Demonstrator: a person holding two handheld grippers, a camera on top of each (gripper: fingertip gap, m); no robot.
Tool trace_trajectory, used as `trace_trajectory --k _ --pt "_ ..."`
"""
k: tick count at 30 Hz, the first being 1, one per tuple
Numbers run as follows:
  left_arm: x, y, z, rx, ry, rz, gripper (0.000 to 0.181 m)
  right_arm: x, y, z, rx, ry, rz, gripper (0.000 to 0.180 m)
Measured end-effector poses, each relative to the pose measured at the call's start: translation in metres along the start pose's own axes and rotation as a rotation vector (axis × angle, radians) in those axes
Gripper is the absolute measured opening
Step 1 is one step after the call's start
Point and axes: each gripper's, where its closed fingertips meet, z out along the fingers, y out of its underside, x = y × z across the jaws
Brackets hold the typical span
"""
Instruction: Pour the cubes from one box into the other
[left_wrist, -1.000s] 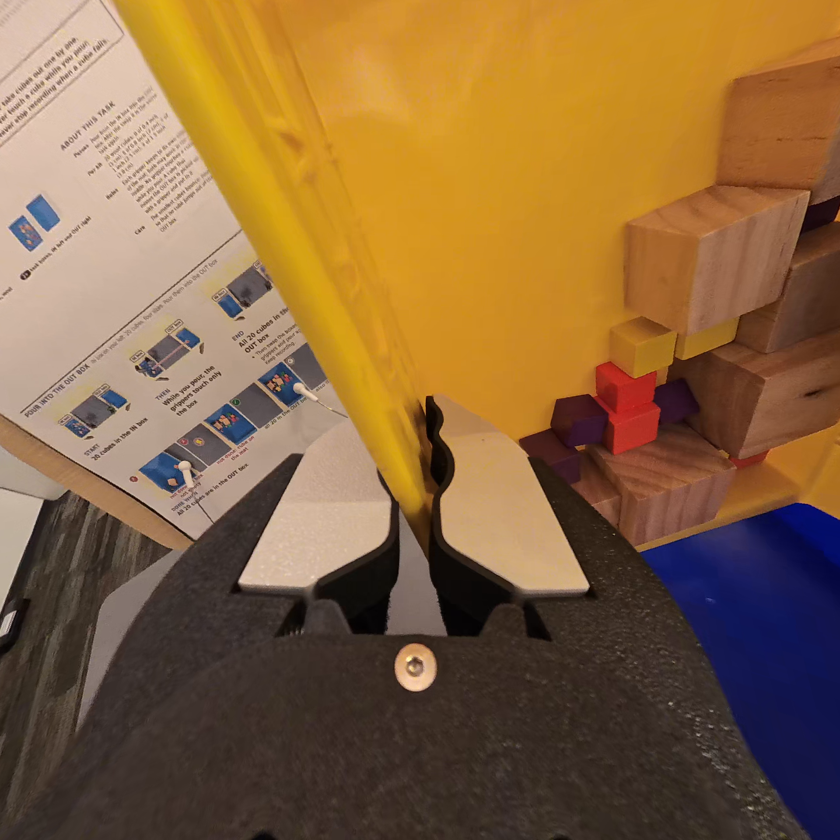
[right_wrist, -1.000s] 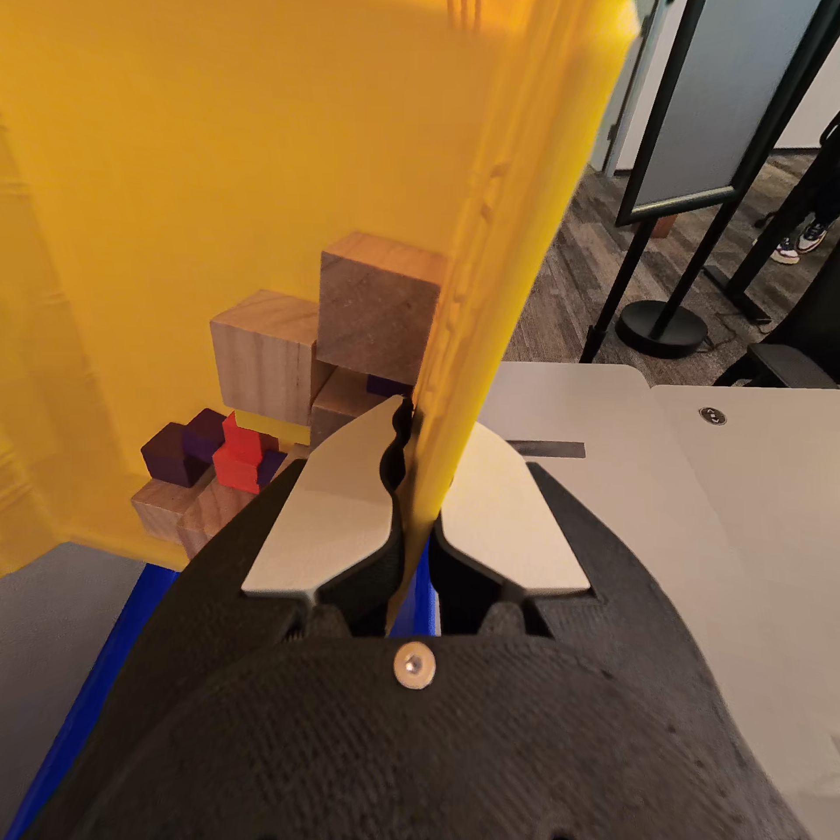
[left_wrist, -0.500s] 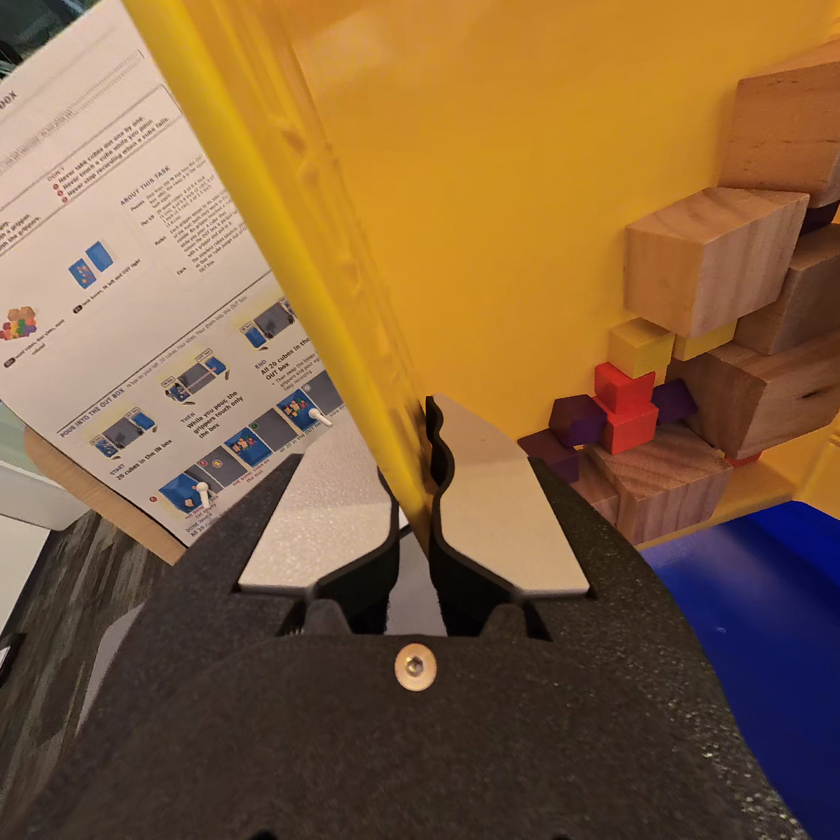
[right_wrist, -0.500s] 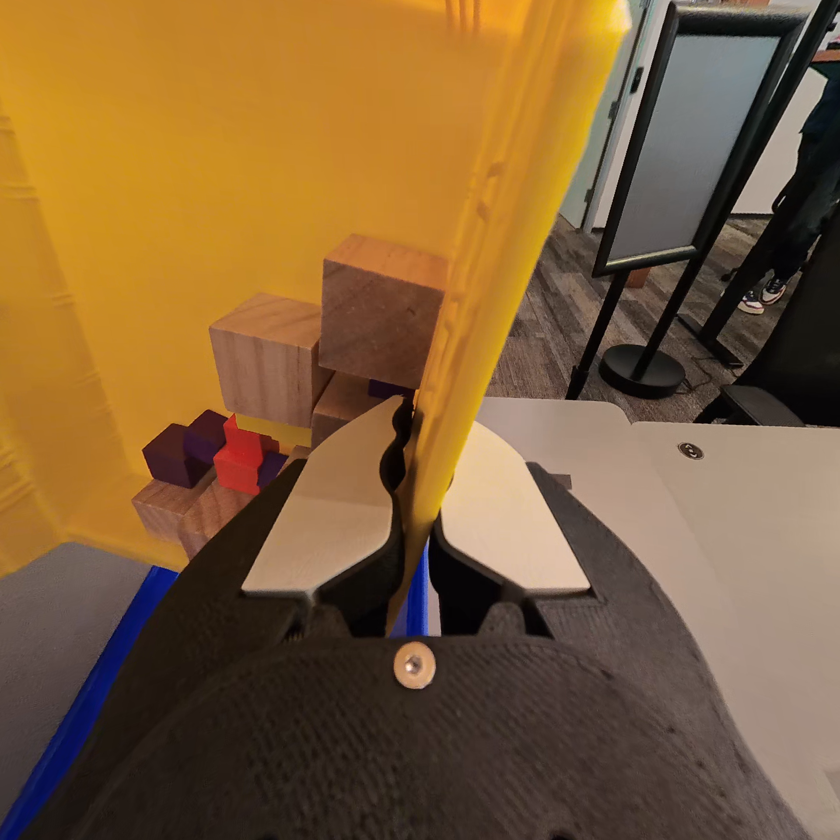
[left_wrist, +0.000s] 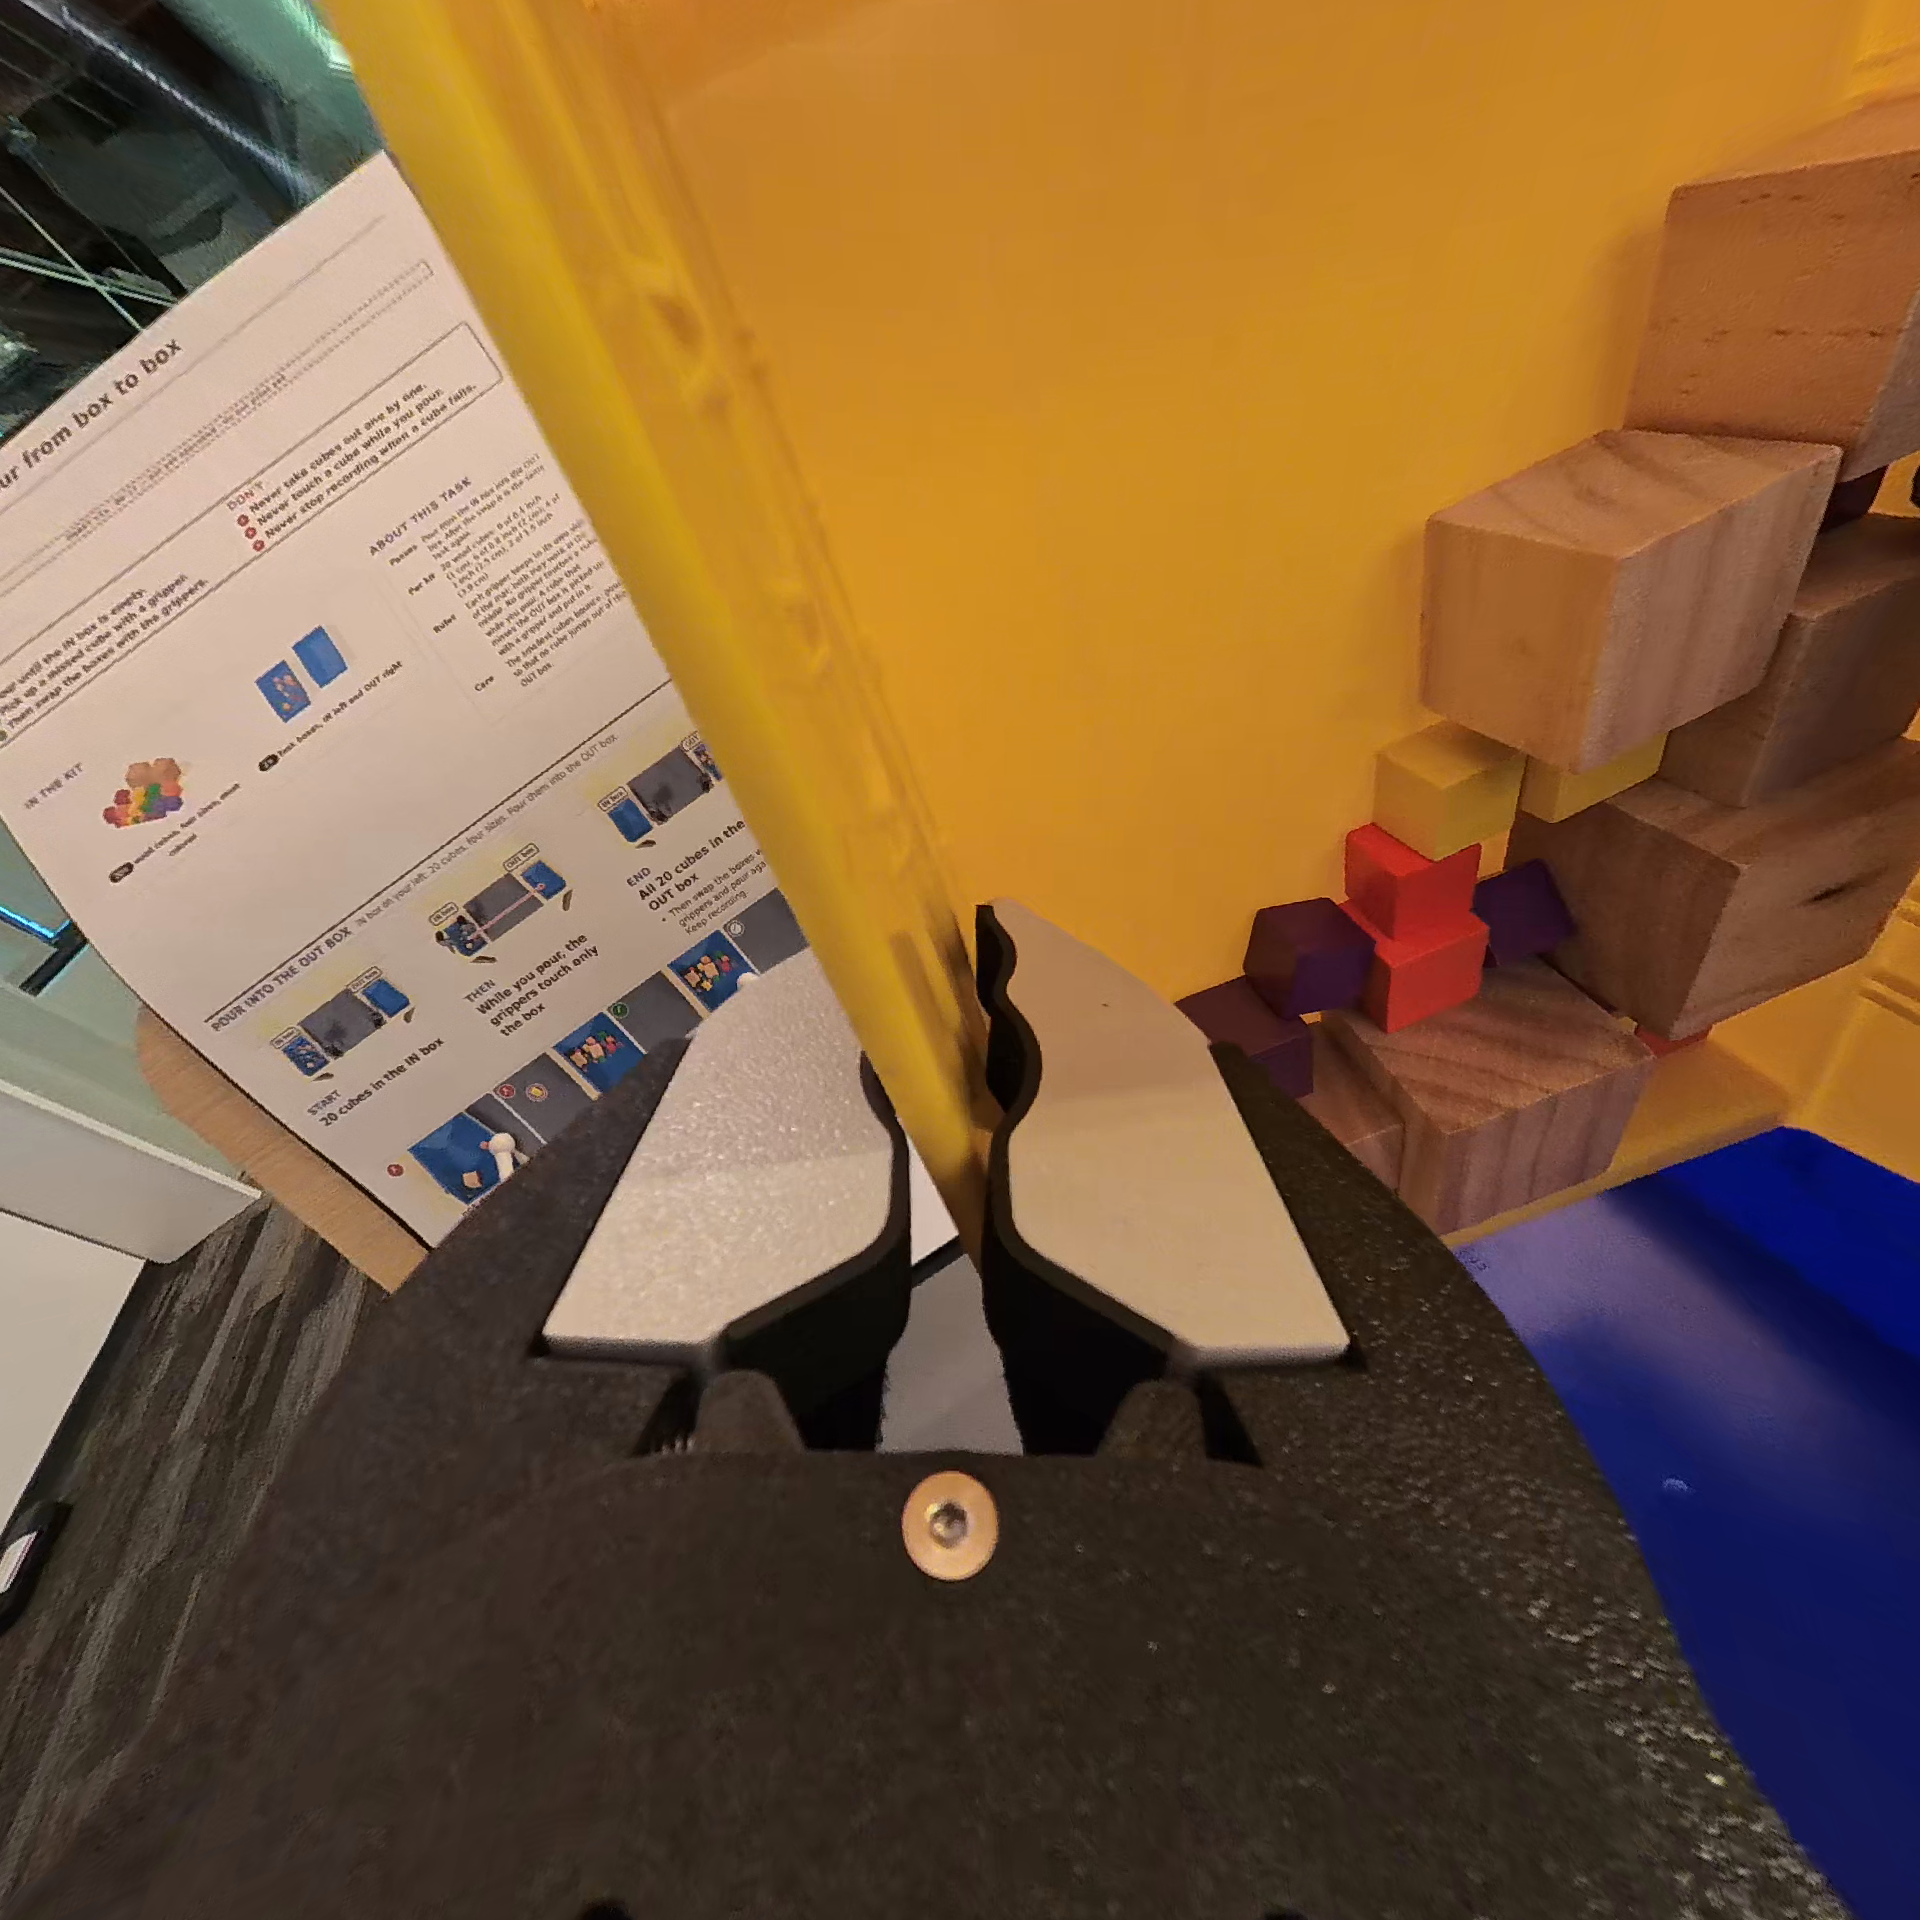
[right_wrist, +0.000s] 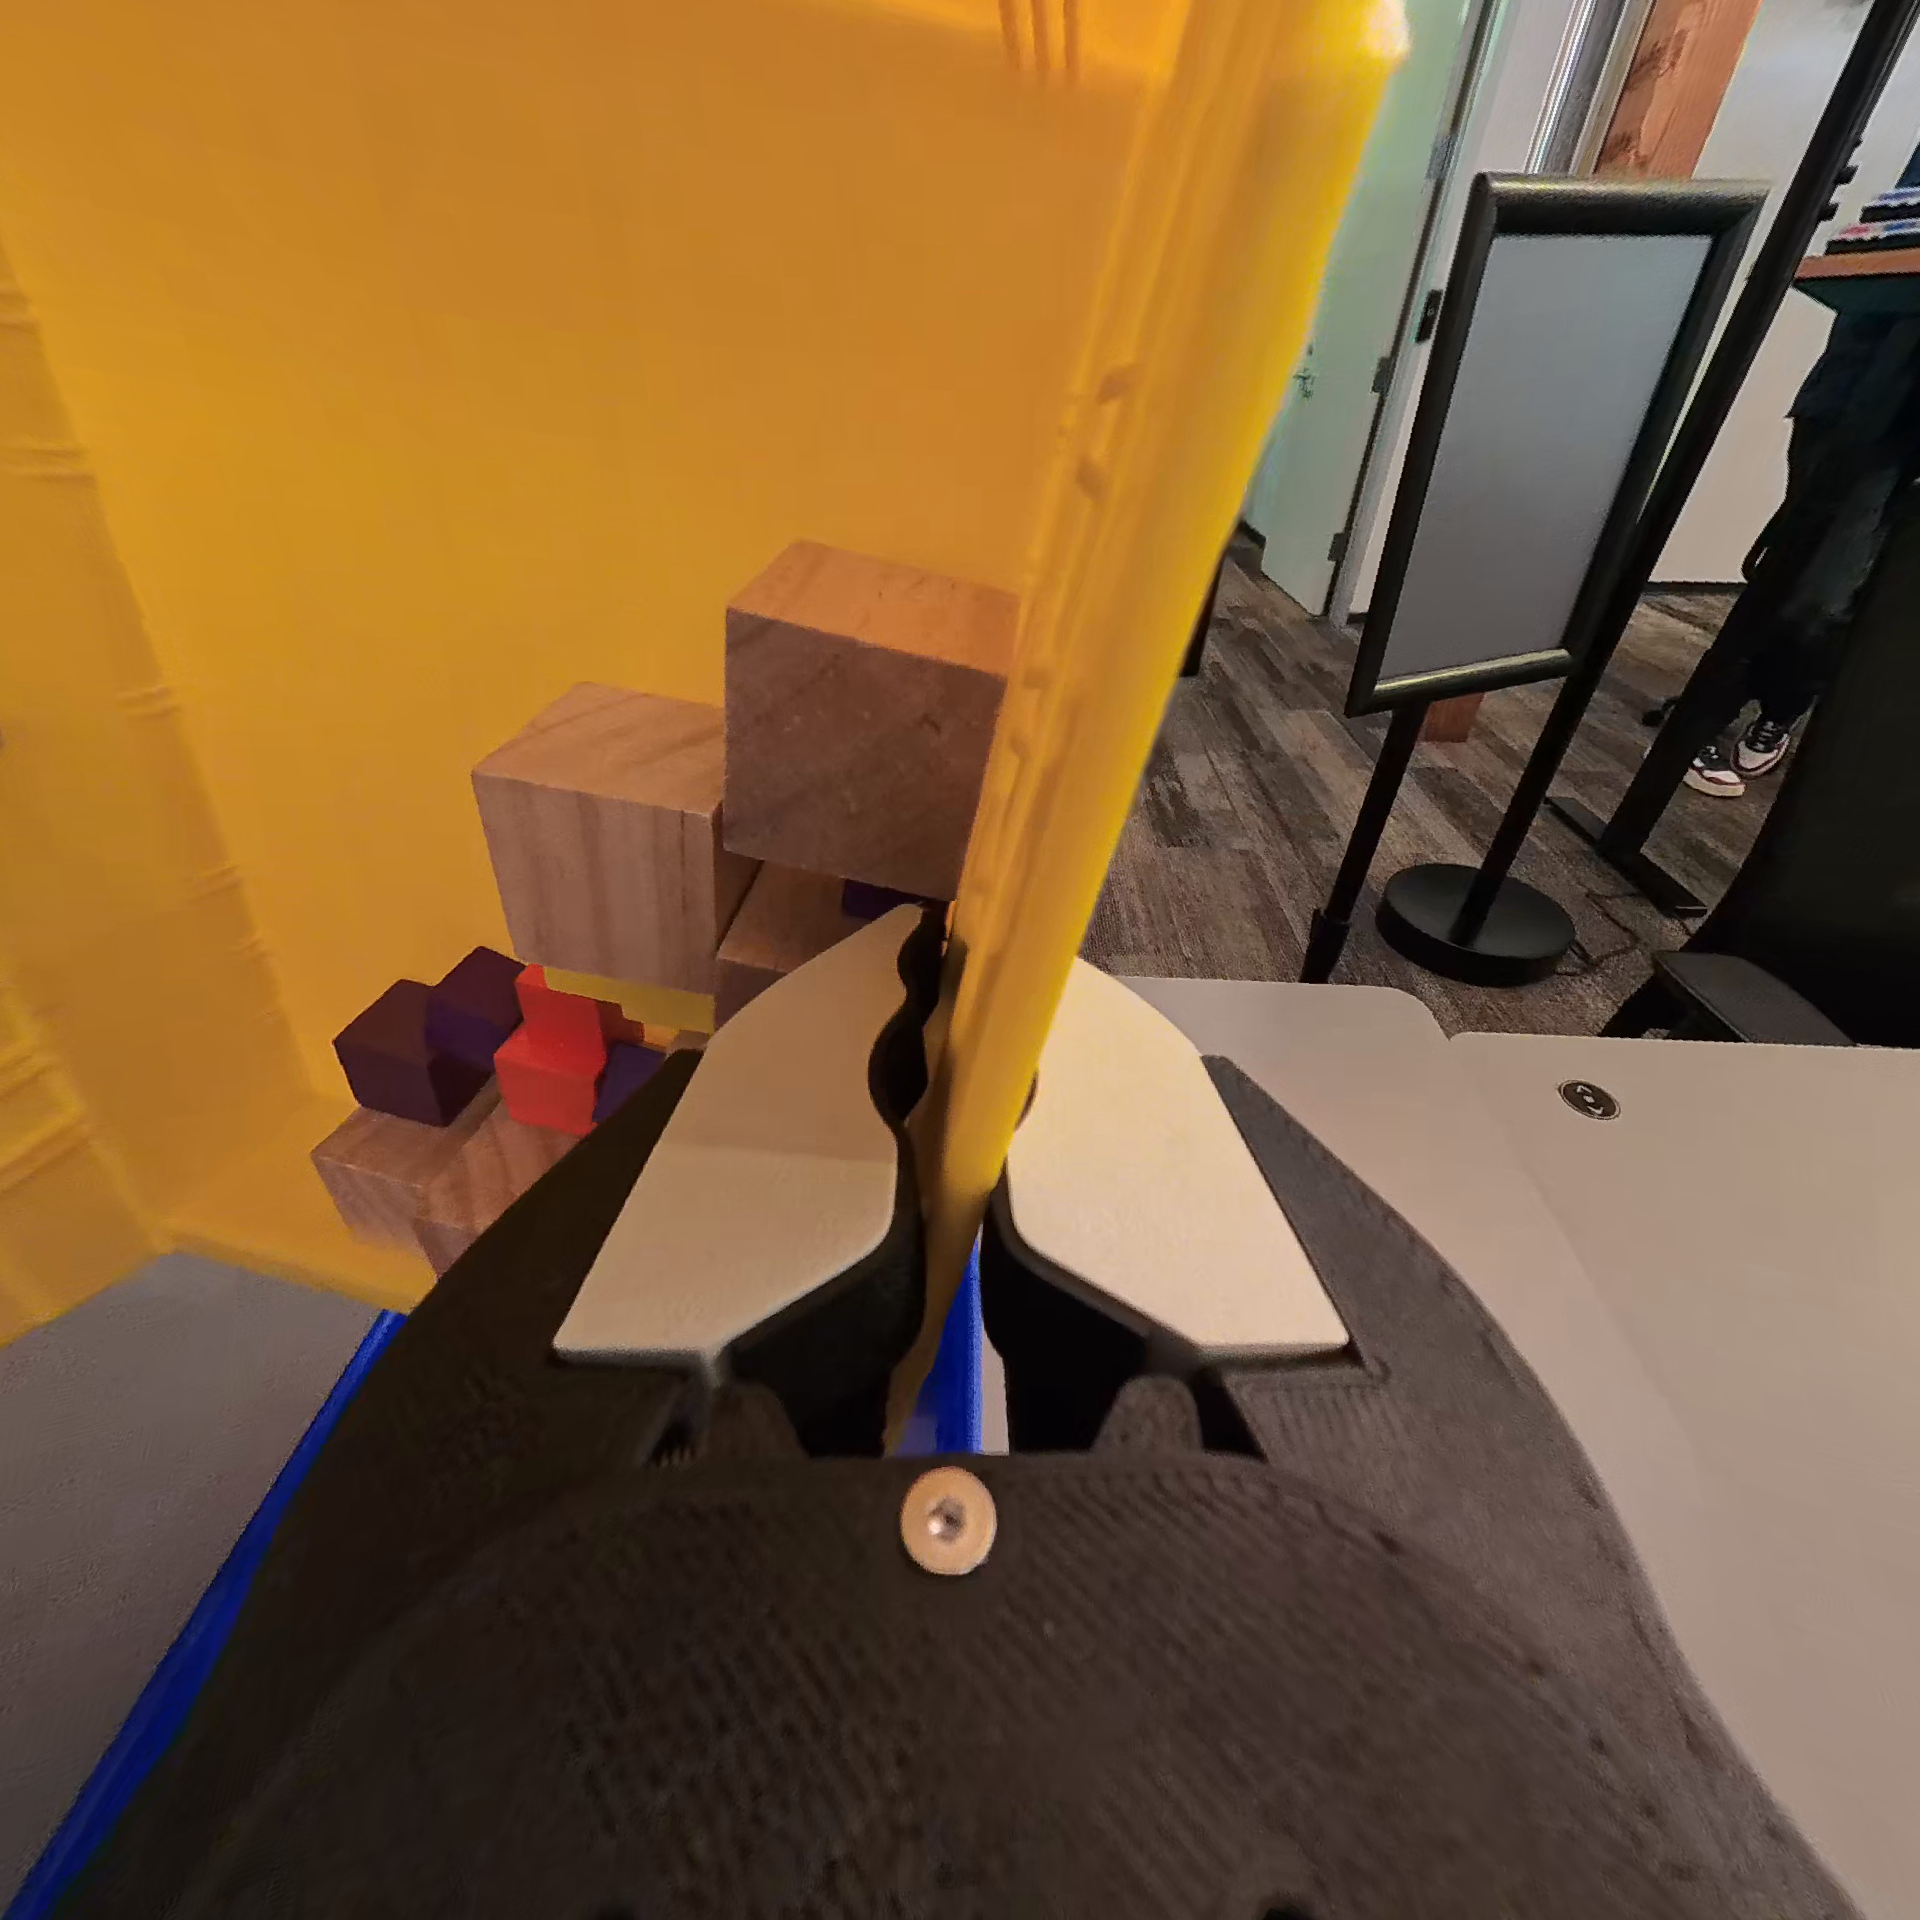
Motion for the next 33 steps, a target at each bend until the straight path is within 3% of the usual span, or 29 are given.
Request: trace_trajectory --k 33 --pt "0.001 -0.008 -0.009 0.046 -0.034 0.05 0.012 0.001 -0.003 0.004 0.091 -0.051 0.021 0.004"
